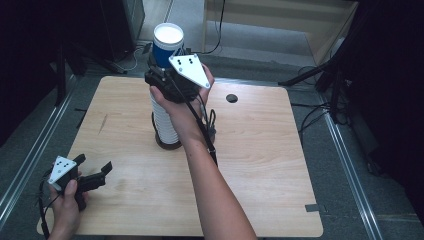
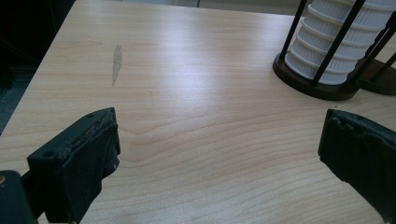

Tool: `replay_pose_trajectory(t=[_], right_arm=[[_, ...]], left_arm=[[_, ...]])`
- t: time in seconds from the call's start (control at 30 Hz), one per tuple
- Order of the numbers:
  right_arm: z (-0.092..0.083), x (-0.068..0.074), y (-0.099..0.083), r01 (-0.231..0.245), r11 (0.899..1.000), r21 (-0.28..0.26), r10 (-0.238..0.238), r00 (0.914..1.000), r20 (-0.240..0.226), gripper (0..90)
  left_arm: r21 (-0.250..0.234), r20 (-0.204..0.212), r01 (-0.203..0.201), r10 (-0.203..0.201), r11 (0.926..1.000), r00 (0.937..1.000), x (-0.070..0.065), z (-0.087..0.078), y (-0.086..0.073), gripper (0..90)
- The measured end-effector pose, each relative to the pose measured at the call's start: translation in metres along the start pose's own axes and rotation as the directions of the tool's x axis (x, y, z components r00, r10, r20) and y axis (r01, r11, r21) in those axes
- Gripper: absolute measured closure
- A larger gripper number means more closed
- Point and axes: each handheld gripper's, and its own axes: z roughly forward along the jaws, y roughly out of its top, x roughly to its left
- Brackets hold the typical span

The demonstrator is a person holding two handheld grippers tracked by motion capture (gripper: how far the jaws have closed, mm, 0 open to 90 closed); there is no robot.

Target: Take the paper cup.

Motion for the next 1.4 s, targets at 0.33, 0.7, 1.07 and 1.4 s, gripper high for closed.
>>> replay_pose_trajectory(t=[0.33, 0.7, 1.07, 1.4], right_arm=[[-0.015, -0.013, 0.010, -0.001, 1.000, -0.027, 0.001, 0.9999, 0.016, 21.0], [-0.037, -0.041, 0.010, 0.010, 0.999, -0.037, -0.008, 0.9981, 0.062, 20.9], [-0.063, -0.075, -0.013, -0.013, 1.000, -0.006, 0.014, 0.9940, 0.108, 21.1], [-0.097, -0.111, -0.038, -0.018, 0.999, 0.027, 0.013, 0.9850, 0.172, 21.1]], left_arm=[[-0.004, 0.002, 0.003, -0.003, 1.0000, 1.0000, 0.001, 0.000, 0.000, 0.0], [-0.007, 0.010, 0.000, 0.000, 1.0000, 1.0000, 0.000, 0.000, 0.000, 0.0], [-0.014, 0.026, 0.012, -0.011, 0.9998, 0.9996, 0.002, 0.000, 0.000, 0.0], [-0.015, 0.038, 0.001, -0.001, 0.9999, 0.9993, 0.001, 0.001, 0.000, 0.0]])
